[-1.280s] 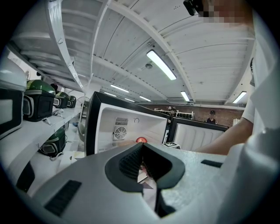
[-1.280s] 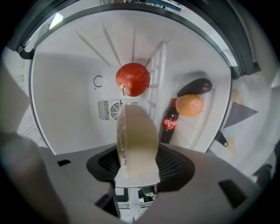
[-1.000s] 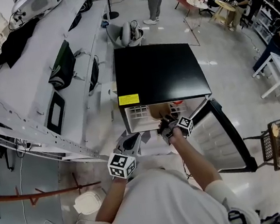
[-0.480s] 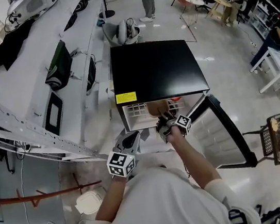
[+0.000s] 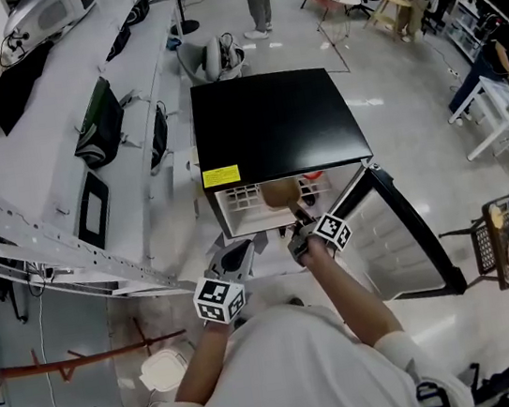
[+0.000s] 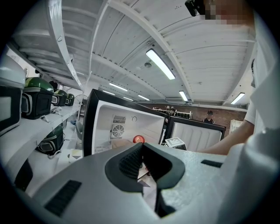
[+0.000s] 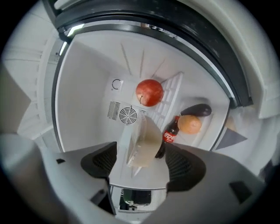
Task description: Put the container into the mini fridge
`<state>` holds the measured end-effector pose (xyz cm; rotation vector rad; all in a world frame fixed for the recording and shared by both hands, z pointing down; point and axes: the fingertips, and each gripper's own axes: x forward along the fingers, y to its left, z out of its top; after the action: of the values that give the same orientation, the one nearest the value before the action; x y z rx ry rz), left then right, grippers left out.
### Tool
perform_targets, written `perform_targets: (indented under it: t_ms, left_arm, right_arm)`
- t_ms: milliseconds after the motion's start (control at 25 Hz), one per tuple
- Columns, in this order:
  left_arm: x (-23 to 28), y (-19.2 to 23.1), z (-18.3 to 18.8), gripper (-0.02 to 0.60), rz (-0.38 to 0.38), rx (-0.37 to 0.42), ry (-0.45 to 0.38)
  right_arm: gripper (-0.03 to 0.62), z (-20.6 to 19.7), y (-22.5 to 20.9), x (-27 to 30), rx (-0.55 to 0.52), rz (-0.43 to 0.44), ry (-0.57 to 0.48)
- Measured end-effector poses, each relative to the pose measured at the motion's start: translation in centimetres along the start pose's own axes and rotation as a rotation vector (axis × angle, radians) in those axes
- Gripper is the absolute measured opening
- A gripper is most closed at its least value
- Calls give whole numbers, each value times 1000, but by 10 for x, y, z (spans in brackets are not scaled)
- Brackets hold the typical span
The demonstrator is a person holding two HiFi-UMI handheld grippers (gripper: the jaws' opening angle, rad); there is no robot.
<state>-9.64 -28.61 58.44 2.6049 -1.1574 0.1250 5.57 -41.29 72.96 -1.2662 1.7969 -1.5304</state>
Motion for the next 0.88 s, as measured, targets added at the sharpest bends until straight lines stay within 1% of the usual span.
perform_targets:
  t_ms: [160,200,280,400,560,640,720,880]
  left_arm:
    - [-1,0,-3,5,5,-3,6]
    - [-1,-1,-3,5,6,-5,7]
    - [-2,-1,-6,5,7,-10,12]
    - [-2,-2,-11,5,10,-18,23]
    - [-3,0,-12,5,24,-22,26]
    - [-4,2,-15,5,33,-32,31]
    - [-6,4,-17,5,43,-41,35]
    - [-7,10,-16,5,65,-48,29]
  right_arm:
    - [339,-4,10,-7,-150,-23,9]
    - [333,-5,12,-8,-190,-35,13]
    - [290,-11,13,-11,-279,-69,27]
    - [285,-25,16,-12,-418,-98,66]
    - [285,-34,24,-6,-655,-123,102]
    - [273,-36,29,-5,-783,-144,115]
    - [273,-38,34,-4,-884,-151,127]
    - [284,-42,35,4,-984,-152,146]
